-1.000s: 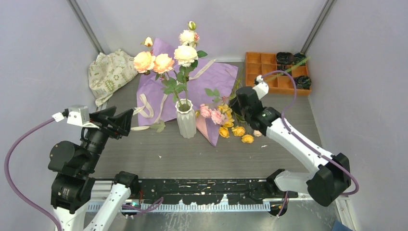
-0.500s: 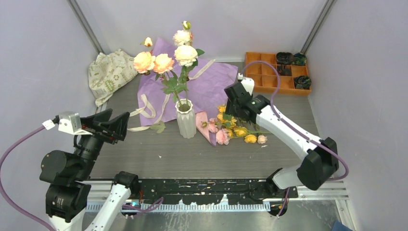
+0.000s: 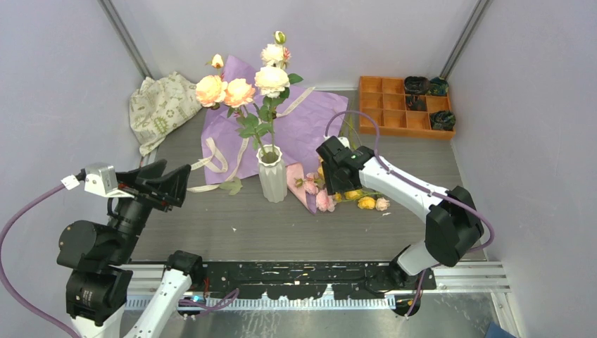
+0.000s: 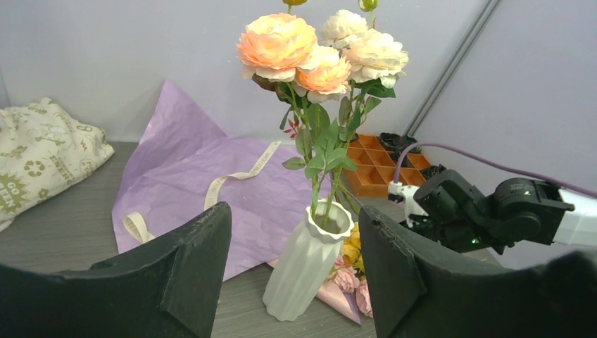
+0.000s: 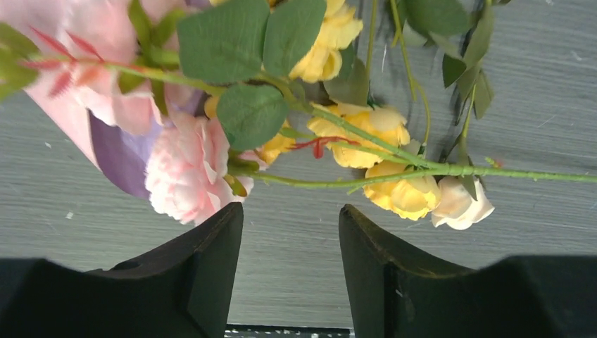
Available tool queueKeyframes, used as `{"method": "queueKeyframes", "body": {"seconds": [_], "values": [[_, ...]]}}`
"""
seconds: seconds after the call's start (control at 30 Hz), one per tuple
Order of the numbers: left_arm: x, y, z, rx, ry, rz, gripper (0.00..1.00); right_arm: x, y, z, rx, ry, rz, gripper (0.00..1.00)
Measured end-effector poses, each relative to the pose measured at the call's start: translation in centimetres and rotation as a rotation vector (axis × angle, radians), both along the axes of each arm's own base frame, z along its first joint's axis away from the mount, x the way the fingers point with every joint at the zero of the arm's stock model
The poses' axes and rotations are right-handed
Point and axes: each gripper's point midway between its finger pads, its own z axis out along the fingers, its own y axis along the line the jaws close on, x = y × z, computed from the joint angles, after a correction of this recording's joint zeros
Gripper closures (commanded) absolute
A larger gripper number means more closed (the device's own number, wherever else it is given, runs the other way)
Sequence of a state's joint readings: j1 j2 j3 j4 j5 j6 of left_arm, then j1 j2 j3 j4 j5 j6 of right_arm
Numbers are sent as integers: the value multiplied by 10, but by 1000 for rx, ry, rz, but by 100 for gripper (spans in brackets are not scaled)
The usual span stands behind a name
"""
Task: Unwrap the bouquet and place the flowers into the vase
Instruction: Pick up the fake flower at the center of the board.
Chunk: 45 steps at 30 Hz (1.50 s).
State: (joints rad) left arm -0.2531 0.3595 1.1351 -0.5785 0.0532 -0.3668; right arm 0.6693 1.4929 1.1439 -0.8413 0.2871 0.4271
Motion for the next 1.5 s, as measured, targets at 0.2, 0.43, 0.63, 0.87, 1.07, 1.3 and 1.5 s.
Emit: {"method": "queueKeyframes", "body": {"seconds": [0.2,0.43,0.63,0.87,1.07,1.3,1.5], "values": [[1,-3,-1,-16,8,-16,33,-1,-3,-22,-62,32,40,40],[1,-3,-1,-15,9,-15,33,21,-12,-47,-211,28,63,40],[0,-3,1,-15,5,-14,33,41,-14,-49,-282,-19,71,40],[-1,-2,2,-16,3,-14,33,63,-6,-51,-310,-39,105,47],[-1,-2,2,-15,5,-13,33,67,0,-73,-291,28,139,80],[-2,-2,2,-16,3,-13,33,63,1,-57,-254,18,123,87],[-2,-2,3,-17,2,-15,33,58,2,19,-122,-121,83,98]]}}
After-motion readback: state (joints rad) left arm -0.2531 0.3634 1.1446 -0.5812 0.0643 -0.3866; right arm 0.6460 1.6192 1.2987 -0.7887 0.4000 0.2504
